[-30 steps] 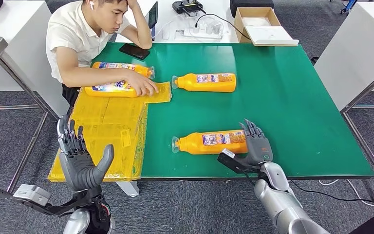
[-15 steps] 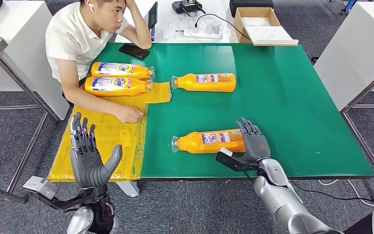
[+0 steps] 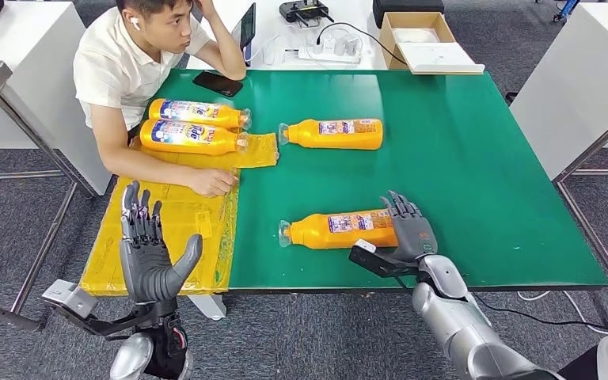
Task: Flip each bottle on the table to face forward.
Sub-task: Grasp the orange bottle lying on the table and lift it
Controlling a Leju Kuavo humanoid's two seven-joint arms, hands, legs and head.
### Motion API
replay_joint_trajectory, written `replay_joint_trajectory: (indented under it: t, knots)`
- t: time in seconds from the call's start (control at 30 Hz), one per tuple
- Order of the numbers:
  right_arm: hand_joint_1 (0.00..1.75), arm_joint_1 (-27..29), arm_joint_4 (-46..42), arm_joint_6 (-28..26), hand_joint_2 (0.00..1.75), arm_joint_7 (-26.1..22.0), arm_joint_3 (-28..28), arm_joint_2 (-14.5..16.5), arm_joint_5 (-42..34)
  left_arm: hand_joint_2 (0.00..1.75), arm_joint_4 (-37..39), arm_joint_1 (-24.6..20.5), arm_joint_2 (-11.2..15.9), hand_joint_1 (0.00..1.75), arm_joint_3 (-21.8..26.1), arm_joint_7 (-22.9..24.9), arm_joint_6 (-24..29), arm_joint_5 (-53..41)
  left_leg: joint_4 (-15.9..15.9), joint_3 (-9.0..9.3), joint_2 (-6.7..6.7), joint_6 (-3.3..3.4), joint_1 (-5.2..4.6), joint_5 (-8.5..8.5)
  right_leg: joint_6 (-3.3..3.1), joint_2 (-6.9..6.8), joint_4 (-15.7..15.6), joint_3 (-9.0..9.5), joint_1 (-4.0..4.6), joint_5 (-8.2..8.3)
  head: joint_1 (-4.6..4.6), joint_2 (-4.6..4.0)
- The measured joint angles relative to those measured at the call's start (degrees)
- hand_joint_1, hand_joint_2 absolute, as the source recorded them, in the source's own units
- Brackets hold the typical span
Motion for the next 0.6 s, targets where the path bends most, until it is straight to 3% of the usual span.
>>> replay_joint_trajectory:
  t: [0.03,0.1,0.27,0.37,0.5,0.6]
  knots:
    - [1.60,-0.2,0.1,1.1,1.75,0.1,0.3,0.0,0.0,1.75,0.2,-0.2,0.0,0.00,-0.2,0.2,-0.2,0.1,0.0,0.01,0.00,0.00,0.00,0.00,0.00,0.01,0.0,0.00,0.00,0.00,0.00,0.00]
    - [1.73,-0.7,0.3,3.2,1.75,0.4,1.1,0.0,-0.2,1.75,0.5,-0.6,0.1,0.00,-0.5,0.6,-0.8,0.4,0.0,0.02,0.01,0.00,0.00,0.00,0.00,0.02,0.0,0.00,0.00,0.01,0.00,0.00]
    - [1.73,-2.6,1.3,7.9,1.75,1.5,2.3,-0.5,-2.1,1.75,1.4,-1.8,0.3,0.00,-1.0,1.7,-2.2,1.6,0.0,0.18,0.14,0.00,0.00,0.00,0.00,0.15,0.0,0.10,0.00,0.02,0.01,-0.01]
    - [1.59,-3.5,2.1,9.4,1.75,1.8,2.7,-0.8,-3.6,1.75,2.1,-2.5,0.5,0.00,-1.4,2.3,-3.2,2.2,0.0,0.27,0.14,0.00,0.00,-0.01,0.00,0.14,0.0,0.20,0.00,0.02,0.00,-0.01]
    - [1.75,-3.8,2.9,9.4,1.75,1.3,3.1,-1.1,-4.5,1.75,2.8,-2.9,0.8,0.00,-1.5,2.5,-3.7,2.3,0.0,0.31,0.13,0.00,0.00,-0.01,0.00,0.14,0.0,0.24,0.00,0.02,0.01,-0.01]
    - [1.75,-3.9,3.2,9.3,1.75,0.4,3.2,-1.2,-5.2,1.75,3.2,-3.0,0.9,0.00,-1.7,2.6,-4.0,2.4,0.0,0.33,0.13,0.00,0.00,-0.01,0.00,0.15,0.0,0.25,0.00,0.01,-0.01,-0.01]
